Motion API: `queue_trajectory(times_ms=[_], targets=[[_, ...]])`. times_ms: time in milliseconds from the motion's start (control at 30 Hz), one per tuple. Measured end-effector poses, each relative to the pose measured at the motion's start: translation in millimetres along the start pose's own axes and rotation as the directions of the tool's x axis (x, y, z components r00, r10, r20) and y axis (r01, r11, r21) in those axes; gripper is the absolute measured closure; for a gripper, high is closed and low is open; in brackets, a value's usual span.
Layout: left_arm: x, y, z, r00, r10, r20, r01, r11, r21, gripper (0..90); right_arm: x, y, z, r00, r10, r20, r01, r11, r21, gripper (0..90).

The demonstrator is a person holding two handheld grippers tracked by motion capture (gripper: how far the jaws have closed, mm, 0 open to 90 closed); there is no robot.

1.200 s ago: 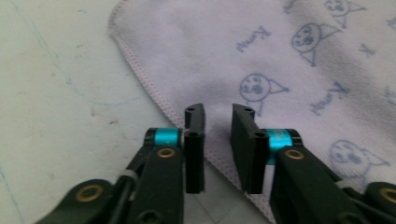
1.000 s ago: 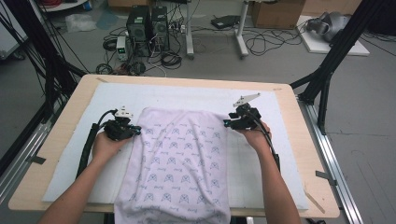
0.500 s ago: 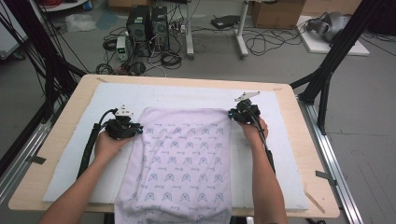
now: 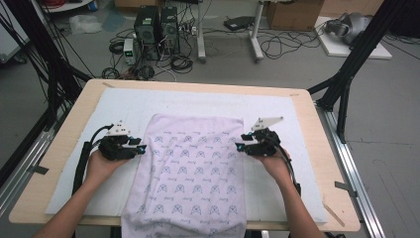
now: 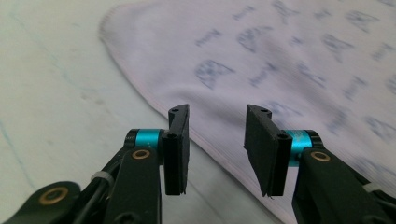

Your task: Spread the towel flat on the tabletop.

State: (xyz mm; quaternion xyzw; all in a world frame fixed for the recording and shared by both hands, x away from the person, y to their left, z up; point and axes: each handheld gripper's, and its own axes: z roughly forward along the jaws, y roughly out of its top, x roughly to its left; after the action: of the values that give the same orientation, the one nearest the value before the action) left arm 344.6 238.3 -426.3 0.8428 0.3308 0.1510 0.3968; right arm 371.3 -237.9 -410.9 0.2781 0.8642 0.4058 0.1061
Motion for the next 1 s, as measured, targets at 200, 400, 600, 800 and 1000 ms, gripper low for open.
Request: queue_trajectory(times_ms=[200, 400, 600, 800, 1000], targets=[[-33.6, -22.8, -13.0, 0.9901, 0.099, 0.099, -0.106, 0.9921, 0.066, 57.1, 49.4, -24.2, -9.8, 0.9921, -0.078, -0.099, 0.082, 0.996, 0.041, 53.1], [-40.2, -26.5, -15.2, 0.9824, 0.125, 0.138, -0.138, 0.9864, 0.089, 86.1, 67.9, -49.0, -5.6, 0.9854, -0.103, -0.136, 0.115, 0.99, 0.086, 65.7], [-35.1, -34.6, -25.5, 0.9906, 0.108, 0.084, -0.115, 0.9897, 0.085, 87.2, 66.6, -52.5, -7.9, 0.9842, -0.093, -0.15, 0.105, 0.992, 0.068, 86.3], [-29.9, -37.7, -32.0, 0.9957, 0.063, 0.067, -0.067, 0.9965, 0.05, 75.5, 64.4, -52.9, -11.7, 0.986, -0.079, -0.146, 0.085, 0.996, 0.034, 77.5], [-24.5, -19.7, -25.4, 0.9982, 0.026, 0.054, -0.025, 0.9993, -0.027, 59.1, 54.6, -44.4, -15.1, 0.9927, -0.046, -0.111, 0.042, 0.999, -0.034, 64.7]])
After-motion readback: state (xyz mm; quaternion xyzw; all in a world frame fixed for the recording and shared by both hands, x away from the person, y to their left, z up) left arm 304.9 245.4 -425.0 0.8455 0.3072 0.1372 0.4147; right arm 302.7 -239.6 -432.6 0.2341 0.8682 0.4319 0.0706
